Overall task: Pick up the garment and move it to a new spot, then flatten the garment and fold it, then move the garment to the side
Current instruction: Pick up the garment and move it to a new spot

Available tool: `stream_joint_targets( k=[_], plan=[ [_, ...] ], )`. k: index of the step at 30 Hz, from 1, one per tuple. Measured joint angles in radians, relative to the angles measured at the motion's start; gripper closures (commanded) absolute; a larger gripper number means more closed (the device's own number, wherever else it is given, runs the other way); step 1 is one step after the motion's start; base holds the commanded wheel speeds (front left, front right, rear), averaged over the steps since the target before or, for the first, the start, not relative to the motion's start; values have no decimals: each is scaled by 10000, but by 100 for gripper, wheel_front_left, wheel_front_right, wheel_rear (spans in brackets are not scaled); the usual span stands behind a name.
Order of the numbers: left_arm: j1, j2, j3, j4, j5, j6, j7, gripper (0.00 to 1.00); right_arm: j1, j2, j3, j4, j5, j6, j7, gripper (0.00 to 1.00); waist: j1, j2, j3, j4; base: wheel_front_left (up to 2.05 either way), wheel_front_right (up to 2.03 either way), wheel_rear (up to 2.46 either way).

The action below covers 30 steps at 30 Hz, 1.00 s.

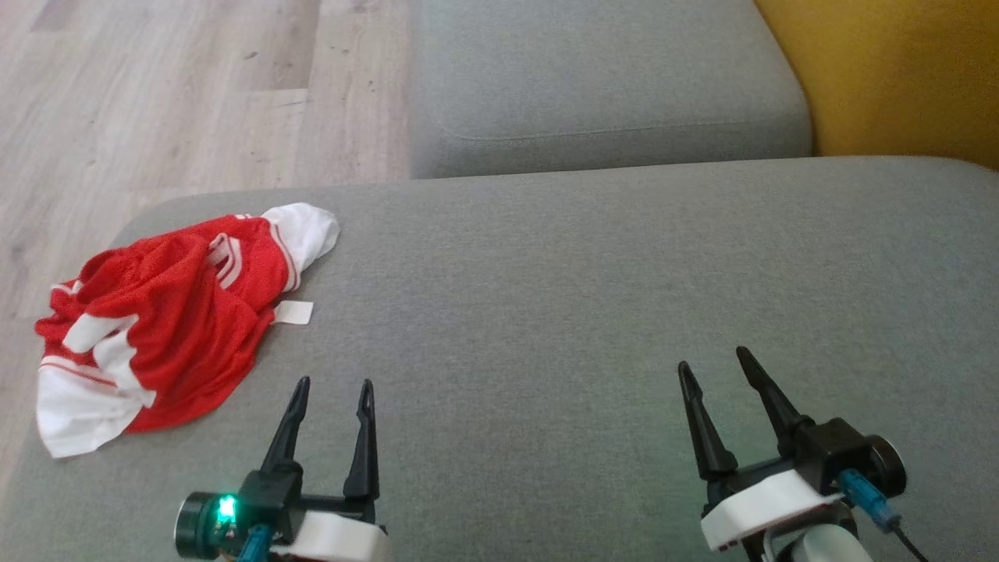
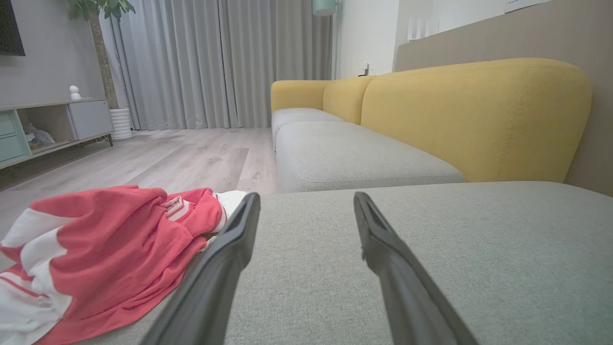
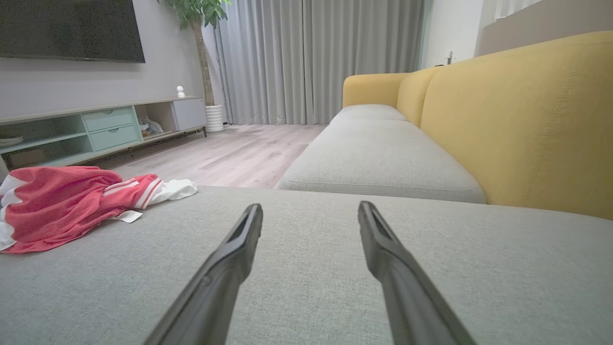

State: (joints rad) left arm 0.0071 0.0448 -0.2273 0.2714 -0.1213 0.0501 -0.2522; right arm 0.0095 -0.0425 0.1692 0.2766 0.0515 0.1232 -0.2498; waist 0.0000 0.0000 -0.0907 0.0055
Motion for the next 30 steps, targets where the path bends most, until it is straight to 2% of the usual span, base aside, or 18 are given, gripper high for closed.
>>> stream_joint_targets(
  k=[6,12,14,15,30],
  plan=[
    [4,6,-4,13,128,-79,0,0,39,-4,142,0,-2,0,0,0,0,0,-42,514,0,0,0],
    [10,12,132,-113,205,-65,0,0,46,-6,150,-6,-10,0,-2,0,0,0,-4,1391,0,0,0],
    [9,21,389,-224,303,-59,0,0,46,-8,140,-10,-88,0,-2,0,0,0,60,1888,0,0,0],
    [9,21,389,-224,303,-59,0,0,46,-8,140,-10,-88,0,-2,0,0,0,60,1888,0,0,0],
    [27,136,1699,-1187,692,-119,-2,0,35,-4,-100,-115,-378,0,-10,0,0,0,622,4304,0,0,0]
  ],
)
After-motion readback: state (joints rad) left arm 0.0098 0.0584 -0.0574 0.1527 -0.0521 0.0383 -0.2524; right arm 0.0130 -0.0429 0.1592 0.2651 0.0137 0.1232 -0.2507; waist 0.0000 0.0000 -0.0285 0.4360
